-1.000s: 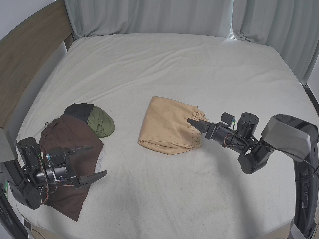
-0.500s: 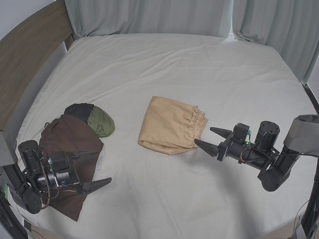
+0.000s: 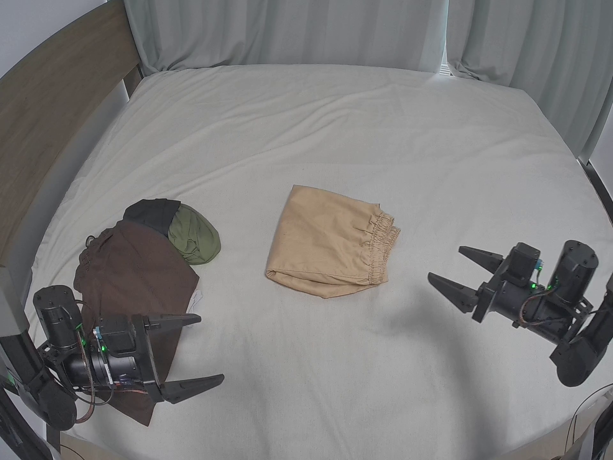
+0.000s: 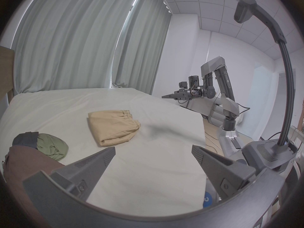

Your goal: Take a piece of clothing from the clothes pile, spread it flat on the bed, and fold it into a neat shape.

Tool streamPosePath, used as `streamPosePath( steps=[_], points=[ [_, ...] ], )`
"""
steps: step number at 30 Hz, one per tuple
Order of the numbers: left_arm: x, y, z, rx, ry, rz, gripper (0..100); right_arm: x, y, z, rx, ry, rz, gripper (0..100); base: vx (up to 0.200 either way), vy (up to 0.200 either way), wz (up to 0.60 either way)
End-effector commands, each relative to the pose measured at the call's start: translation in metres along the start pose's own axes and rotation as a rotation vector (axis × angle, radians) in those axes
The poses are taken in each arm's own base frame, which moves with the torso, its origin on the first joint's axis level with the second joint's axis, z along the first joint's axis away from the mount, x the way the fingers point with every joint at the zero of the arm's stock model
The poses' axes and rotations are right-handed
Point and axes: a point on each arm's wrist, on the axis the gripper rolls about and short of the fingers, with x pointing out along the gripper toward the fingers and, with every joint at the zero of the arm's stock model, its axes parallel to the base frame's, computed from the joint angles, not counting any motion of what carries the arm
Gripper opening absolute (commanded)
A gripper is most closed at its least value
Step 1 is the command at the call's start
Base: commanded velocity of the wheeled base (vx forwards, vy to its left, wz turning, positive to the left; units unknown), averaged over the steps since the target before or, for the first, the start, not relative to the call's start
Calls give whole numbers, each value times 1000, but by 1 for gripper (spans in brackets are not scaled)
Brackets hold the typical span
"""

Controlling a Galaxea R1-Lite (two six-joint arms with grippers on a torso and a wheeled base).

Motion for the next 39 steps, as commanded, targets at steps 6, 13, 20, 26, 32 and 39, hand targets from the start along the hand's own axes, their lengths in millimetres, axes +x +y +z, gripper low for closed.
streamPosePath(
  steps=[6,13,20,26,32,39],
  points=[
    [-10,-32,24,77,-55,-72,100,-96,13,38,-70,-160,-191,100,0,0,0],
    [-21,-48,45,163,-123,-84,100,-121,28,44,-105,-216,-196,100,0,0,0],
    [-42,-47,56,216,-157,24,100,-145,46,51,-160,-244,-193,100,0,0,0],
    [-51,-56,66,258,-196,38,100,-169,62,44,-136,-204,-182,100,0,0,0],
    [-63,-73,70,271,-206,27,100,-193,78,35,-137,-203,-185,100,0,0,0],
    [-82,-99,69,263,-198,27,100,-222,98,15,-134,-213,-190,100,0,0,0]
  ],
)
